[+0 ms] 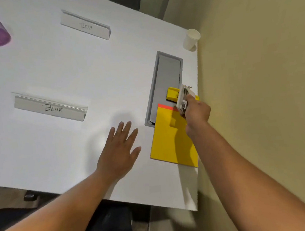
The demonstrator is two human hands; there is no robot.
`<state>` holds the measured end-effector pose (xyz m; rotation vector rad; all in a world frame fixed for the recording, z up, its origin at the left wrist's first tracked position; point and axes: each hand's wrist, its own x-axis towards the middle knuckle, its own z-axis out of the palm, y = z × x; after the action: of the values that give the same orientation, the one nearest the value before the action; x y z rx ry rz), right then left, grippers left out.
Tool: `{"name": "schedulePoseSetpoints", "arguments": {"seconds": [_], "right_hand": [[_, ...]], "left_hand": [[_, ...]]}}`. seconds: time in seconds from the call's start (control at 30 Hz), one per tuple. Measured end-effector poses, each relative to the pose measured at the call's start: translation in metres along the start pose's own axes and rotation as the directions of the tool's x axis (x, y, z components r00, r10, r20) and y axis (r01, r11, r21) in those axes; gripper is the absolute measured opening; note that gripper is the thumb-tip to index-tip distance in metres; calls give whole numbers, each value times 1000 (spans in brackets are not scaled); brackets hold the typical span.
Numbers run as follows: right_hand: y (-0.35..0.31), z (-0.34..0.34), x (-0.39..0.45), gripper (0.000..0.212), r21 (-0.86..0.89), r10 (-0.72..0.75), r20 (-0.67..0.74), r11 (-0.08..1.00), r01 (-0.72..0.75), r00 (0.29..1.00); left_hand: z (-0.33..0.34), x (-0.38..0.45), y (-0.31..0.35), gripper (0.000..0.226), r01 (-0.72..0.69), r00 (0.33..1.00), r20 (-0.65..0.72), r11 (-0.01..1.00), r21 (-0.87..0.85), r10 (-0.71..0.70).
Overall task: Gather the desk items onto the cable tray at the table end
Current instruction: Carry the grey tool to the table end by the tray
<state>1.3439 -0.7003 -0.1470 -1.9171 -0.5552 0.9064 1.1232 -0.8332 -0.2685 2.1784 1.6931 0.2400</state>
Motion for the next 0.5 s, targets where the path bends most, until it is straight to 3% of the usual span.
{"name": "schedulePoseSetpoints", "arguments": {"seconds": [0.07, 0.17, 0.23, 0.5], "right_hand": [[-8, 11, 41, 40, -90, -88, -40, 992, 84, 995], [-23, 20, 91, 23, -241, -183, -41, 956, 168, 982], [-29, 27, 123, 32, -334, -230, -18, 919, 210, 973], [-31, 52, 184, 45, -511, -194, -4, 844, 165, 981]], "left_hand": [[12, -2, -4, 66, -18, 998, -66, 998, 57, 22], [19, -1, -5, 67, -5, 993, -120, 993, 114, 19], [23, 1, -5, 68, 7, 992, -127, 991, 135, 10], [33, 4, -8, 66, 15, 989, -148, 991, 133, 5]]}}
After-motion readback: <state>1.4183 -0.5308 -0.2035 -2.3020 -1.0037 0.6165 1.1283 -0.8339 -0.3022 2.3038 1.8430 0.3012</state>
